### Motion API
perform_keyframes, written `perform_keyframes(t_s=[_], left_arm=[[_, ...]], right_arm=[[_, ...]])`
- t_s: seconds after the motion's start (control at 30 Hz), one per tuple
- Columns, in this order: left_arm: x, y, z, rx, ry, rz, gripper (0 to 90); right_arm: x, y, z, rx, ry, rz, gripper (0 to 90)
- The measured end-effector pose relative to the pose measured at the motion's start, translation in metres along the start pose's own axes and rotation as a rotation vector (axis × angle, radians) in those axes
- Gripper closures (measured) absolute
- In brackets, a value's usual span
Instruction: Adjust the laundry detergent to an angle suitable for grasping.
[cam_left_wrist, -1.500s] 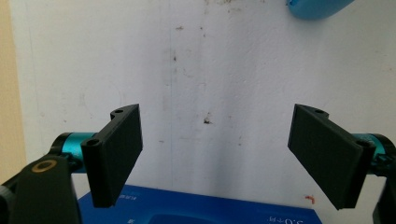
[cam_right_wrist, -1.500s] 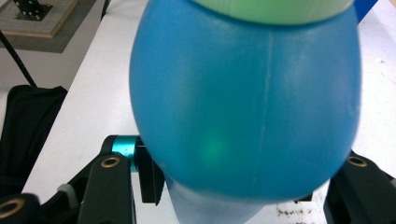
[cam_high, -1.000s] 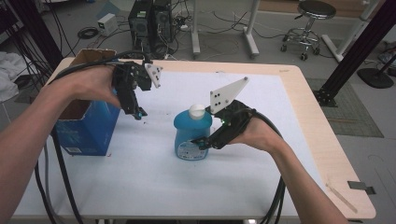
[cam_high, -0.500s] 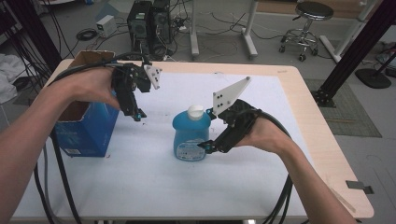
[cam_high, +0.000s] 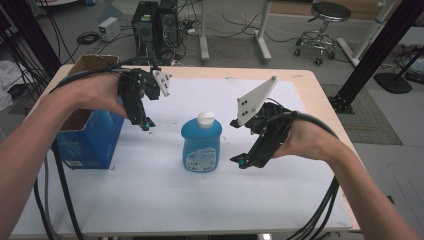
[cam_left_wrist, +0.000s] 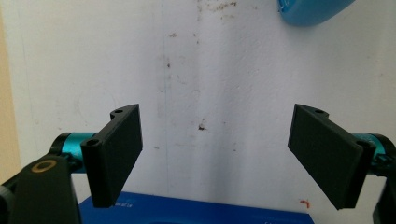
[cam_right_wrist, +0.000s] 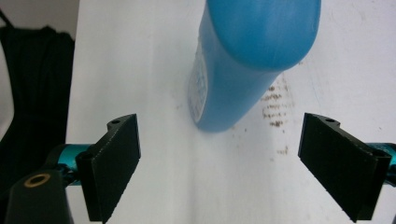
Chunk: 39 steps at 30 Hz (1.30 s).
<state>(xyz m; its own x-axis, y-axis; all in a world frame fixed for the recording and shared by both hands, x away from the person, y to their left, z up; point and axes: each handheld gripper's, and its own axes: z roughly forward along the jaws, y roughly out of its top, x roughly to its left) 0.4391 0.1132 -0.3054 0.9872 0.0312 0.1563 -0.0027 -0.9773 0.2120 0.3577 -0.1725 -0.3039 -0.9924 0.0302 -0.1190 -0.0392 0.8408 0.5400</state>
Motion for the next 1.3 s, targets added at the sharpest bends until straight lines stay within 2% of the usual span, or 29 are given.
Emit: perform_keyframes(t_s=[0.03,0.17,0.3,0.37,0.53,0.57,0.67,0.73,0.93,1.3], left_arm=[[0.000,0.000,0.000,0.000,-0.001,-0.001,17.9],[-0.001,0.001,0.001,0.003,-0.003,0.001,17.8],[-0.001,0.002,0.002,0.008,-0.010,0.001,17.8],[-0.001,0.003,0.003,0.008,-0.014,-0.005,17.8],[-0.001,0.004,0.004,0.016,-0.024,-0.012,17.8],[-0.001,0.004,0.004,0.016,-0.024,-0.012,17.8],[-0.001,0.003,0.003,0.017,-0.023,-0.014,17.8],[-0.001,0.003,0.003,0.017,-0.025,-0.016,17.8],[-0.002,0.002,0.002,0.019,-0.025,-0.020,17.8],[-0.001,0.003,0.002,0.020,-0.031,-0.018,17.8]], right_arm=[[0.002,0.006,-0.012,0.039,-0.005,-0.019,12.2],[0.007,0.021,-0.038,0.107,-0.009,-0.057,12.2],[0.011,0.035,-0.063,0.160,0.000,-0.081,12.2],[0.014,0.043,-0.074,0.179,-0.022,-0.102,12.2],[0.014,0.057,-0.097,0.244,0.010,-0.104,12.2],[0.014,0.057,-0.097,0.244,0.010,-0.104,12.2],[0.013,0.067,-0.112,0.303,0.024,-0.111,12.2],[0.013,0.071,-0.119,0.316,0.024,-0.113,12.2],[0.011,0.080,-0.141,0.300,0.012,-0.108,12.2],[0.010,0.090,-0.163,0.307,-0.032,-0.102,12.3]])
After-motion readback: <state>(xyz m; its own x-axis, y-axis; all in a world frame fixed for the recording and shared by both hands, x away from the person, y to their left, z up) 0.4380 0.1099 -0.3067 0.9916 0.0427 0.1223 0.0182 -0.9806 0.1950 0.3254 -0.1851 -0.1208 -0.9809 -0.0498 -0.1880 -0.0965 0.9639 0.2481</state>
